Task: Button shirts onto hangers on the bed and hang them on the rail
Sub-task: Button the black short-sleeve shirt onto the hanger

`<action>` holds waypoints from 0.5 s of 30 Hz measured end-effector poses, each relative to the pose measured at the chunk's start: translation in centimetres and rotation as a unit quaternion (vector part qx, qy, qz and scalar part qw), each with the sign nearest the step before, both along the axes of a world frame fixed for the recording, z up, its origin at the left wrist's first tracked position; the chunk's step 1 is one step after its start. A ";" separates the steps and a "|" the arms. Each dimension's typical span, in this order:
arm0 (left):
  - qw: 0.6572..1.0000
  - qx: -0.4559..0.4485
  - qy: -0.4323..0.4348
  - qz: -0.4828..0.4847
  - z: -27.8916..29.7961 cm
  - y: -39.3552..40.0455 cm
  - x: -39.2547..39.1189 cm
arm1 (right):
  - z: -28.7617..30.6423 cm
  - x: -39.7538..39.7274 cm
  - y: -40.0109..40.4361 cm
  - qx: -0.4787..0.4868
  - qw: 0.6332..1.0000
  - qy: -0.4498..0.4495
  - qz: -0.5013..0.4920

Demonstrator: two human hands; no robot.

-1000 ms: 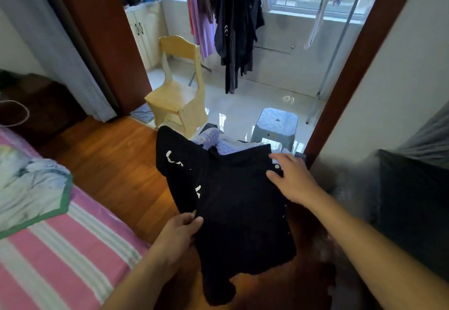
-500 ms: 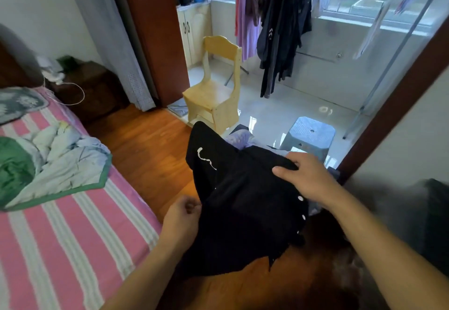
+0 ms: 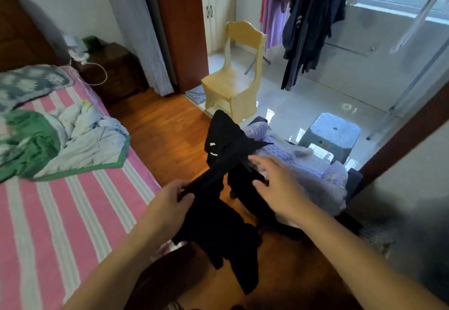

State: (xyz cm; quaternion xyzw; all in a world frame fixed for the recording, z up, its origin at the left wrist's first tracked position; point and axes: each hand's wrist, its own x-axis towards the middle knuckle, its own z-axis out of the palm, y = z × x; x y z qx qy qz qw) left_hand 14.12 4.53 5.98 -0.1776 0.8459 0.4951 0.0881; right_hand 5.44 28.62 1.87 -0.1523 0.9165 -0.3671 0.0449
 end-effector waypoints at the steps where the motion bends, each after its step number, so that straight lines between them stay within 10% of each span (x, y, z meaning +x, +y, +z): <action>1: 0.999 -0.026 0.020 -0.018 0.9 -0.4 0.5 | -0.5 -2.3 -0.2 0.092 0.995 0.030 0.009; 4: 0.990 -0.110 0.046 -0.072 3.2 -1.9 2.2 | -3.8 -8.1 -2.7 0.231 0.969 0.063 0.060; 15: 0.884 -0.435 0.114 0.129 7.2 -24.7 15.4 | 7.5 -6.1 -21.1 0.046 0.974 0.188 0.116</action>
